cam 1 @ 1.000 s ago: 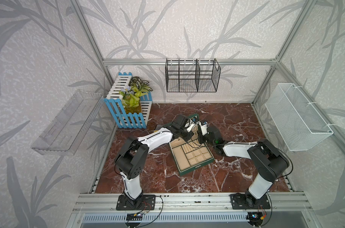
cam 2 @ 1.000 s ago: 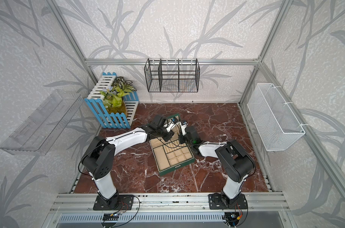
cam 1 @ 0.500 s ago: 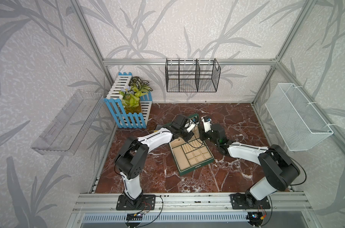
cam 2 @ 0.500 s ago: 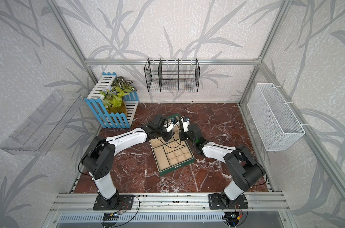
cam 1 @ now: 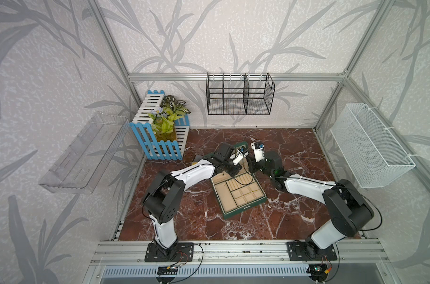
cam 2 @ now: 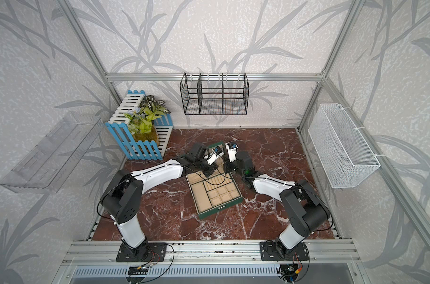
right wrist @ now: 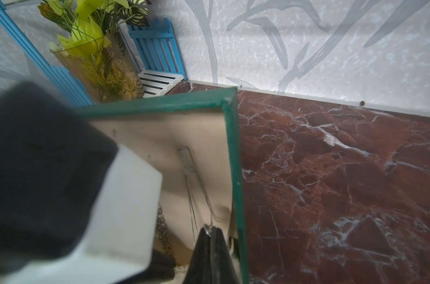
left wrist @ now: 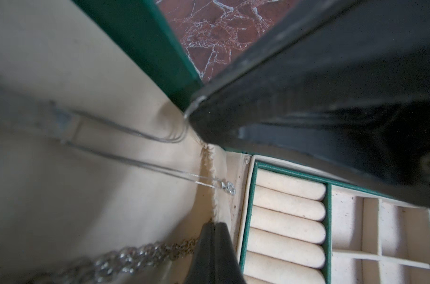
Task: Put jewelry chain into jewelry box
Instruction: Adjust the necklace at the jewelry box clasp.
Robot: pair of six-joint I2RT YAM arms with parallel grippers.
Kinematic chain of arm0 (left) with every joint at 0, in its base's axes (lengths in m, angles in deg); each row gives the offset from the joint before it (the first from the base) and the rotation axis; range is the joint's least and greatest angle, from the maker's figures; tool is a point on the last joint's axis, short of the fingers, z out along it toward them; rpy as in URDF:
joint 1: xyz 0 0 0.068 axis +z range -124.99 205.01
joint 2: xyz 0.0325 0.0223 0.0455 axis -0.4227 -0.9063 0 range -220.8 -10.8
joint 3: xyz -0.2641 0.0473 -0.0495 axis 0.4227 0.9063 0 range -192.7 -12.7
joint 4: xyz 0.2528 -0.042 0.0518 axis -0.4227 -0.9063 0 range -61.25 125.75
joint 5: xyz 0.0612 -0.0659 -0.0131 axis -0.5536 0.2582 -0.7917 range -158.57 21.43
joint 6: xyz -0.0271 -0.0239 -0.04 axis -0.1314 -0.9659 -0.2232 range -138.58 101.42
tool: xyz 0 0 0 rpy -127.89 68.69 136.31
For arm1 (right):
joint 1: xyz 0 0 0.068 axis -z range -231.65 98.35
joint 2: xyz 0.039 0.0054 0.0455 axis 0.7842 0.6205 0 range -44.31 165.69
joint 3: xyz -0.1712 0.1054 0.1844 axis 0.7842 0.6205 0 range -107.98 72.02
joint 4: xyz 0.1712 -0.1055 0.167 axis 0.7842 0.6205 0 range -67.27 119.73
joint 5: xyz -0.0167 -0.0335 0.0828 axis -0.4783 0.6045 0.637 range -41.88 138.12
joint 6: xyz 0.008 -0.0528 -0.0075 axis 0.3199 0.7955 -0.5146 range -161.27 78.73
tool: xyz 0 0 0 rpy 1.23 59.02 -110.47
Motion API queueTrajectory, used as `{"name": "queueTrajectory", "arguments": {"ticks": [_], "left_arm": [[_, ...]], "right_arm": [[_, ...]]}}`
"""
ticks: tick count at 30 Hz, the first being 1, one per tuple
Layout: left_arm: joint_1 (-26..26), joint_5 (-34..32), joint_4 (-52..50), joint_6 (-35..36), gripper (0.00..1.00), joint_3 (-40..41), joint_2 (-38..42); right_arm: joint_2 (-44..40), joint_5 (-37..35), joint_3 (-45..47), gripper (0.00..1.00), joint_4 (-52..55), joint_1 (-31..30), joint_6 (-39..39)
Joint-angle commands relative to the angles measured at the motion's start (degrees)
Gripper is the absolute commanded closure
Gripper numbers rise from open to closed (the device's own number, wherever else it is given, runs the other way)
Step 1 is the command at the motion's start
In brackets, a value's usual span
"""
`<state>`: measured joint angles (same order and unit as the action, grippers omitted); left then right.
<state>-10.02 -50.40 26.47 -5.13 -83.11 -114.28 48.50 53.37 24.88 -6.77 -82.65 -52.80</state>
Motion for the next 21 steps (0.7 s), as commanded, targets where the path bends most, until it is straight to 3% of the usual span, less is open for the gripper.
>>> {"name": "queueTrajectory", "arguments": {"ticks": [1,10,14,21], "left_arm": [[-0.1,1.8,1.0,0.5,1.00,0.6,2.1],[-0.2,1.4,0.9,0.6,1.00,0.5,2.1],[-0.2,1.4,1.0,0.6,1.00,0.5,2.1],[-0.2,1.0,1.5,0.4,1.00,0.7,2.4]], "right_arm": [[1.7,1.9,-2.0,1.00,1.2,0.2,-0.7],[3.4,0.4,-2.3,1.00,1.4,0.3,-1.3],[3.3,0.1,-2.1,0.86,1.0,0.5,-1.9],[2.0,0.2,-1.2,0.79,0.5,0.5,-2.5]]}}
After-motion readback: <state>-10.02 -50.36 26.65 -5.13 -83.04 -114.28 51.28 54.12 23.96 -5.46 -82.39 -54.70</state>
